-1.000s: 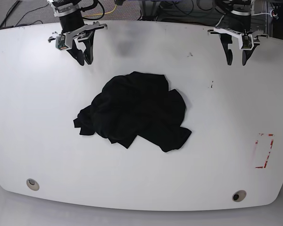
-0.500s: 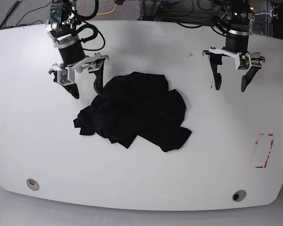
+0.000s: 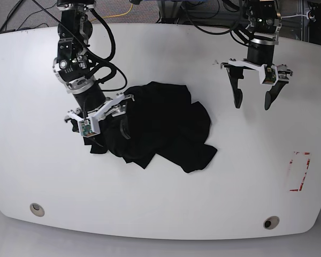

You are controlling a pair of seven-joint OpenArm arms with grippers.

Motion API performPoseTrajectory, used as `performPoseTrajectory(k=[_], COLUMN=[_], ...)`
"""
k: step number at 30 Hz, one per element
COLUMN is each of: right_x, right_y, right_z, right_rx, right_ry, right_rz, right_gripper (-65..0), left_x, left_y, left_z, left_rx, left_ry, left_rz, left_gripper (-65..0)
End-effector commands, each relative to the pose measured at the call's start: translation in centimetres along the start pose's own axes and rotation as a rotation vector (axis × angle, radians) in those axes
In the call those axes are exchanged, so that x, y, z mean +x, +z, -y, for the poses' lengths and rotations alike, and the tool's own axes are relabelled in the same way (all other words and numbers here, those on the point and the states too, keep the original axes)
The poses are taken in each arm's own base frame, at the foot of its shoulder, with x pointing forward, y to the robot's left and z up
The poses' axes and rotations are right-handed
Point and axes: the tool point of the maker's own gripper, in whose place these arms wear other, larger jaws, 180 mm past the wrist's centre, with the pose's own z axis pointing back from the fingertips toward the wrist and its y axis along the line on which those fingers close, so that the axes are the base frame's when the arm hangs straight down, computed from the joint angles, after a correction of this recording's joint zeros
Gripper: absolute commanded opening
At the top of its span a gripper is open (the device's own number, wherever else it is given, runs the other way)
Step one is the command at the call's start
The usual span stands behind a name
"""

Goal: Layout the t-shirt on the table in an organized manner, then fold the t-shirt properly
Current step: 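Lower the right gripper onto the shirt edge and pinch the fabric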

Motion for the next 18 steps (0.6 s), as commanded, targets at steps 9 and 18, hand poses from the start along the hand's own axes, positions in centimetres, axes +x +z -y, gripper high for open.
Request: performPoseTrajectory(k=[9,18], right_x=[-0.4,-0.8], right_y=[-2.8,-4.1], right_z=[0.2,-1.9], right_rx=[0.014,0.015], right_ry=[0.01,0.215], right_rz=[-0.043,-0.084], right_gripper=[-21.9,-21.9], left_x=[1.2,0.9], left_y=[0.0,0.0], left_z=[-0.1,-0.1], left_rx=[-0.001,-0.001], left_ry=[-0.005,-0.006], left_rz=[0.047,0.034], left_gripper=[-20.4,-20.4])
